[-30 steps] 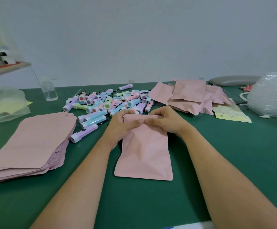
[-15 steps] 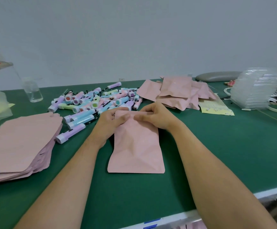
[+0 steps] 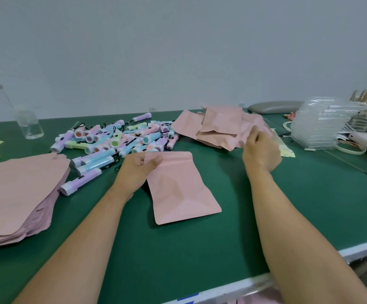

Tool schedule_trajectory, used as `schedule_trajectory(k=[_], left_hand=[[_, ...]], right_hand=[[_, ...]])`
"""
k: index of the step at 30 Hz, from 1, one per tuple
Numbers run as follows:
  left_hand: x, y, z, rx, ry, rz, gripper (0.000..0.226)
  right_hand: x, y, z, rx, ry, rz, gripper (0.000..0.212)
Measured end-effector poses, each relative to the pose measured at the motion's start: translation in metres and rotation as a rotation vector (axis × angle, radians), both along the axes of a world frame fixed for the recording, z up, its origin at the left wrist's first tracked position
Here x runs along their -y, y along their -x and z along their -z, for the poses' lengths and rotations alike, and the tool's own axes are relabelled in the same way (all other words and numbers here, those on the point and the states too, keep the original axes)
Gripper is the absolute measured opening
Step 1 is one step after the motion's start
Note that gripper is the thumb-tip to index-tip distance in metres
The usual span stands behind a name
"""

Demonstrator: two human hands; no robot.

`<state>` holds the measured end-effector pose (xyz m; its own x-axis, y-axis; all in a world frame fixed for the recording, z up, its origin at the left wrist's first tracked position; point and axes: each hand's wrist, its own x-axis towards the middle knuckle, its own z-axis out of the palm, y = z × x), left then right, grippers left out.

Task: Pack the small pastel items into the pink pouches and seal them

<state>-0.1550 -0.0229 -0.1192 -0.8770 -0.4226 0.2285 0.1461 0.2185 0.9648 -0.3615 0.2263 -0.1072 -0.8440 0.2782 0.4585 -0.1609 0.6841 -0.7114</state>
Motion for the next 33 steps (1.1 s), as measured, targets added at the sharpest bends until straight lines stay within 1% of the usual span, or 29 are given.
schedule_trajectory(k=[2,4,5,7,11,16,25,33], left_hand=[[-0.002,0.0,0.0,0.006,0.018,-0.001,0.014],[-0.002,0.001,-0.001,0.011,0.029,-0.005,0.014],[-0.002,0.001,-0.001,0.015,0.03,-0.005,0.013],[-0.001,0.002,-0.001,0.021,0.023,-0.001,0.013],[0.001,0.001,0.0,0.028,0.022,-0.003,0.012],[0.003,0.003,0.002,0.054,0.053,-0.015,0.014],[0.004,0.003,0.004,0.065,0.058,0.0,0.012],[0.003,0.003,0.003,0.067,0.067,-0.011,0.012]], right_hand=[[-0.013,0.014,0.004,0.074,-0.089,0.06,0.05],[-0.025,0.027,0.007,0.172,-0.204,0.073,0.037],[-0.03,0.032,0.007,0.212,-0.243,0.075,0.035],[-0.036,0.038,0.006,0.251,-0.287,0.077,0.037],[-0.036,0.04,0.004,0.275,-0.294,0.07,0.038],[-0.036,0.044,0.006,0.304,-0.299,0.075,0.029],[-0.042,0.049,0.005,0.306,-0.331,0.08,0.036],[-0.041,0.049,0.005,0.302,-0.309,0.071,0.029]])
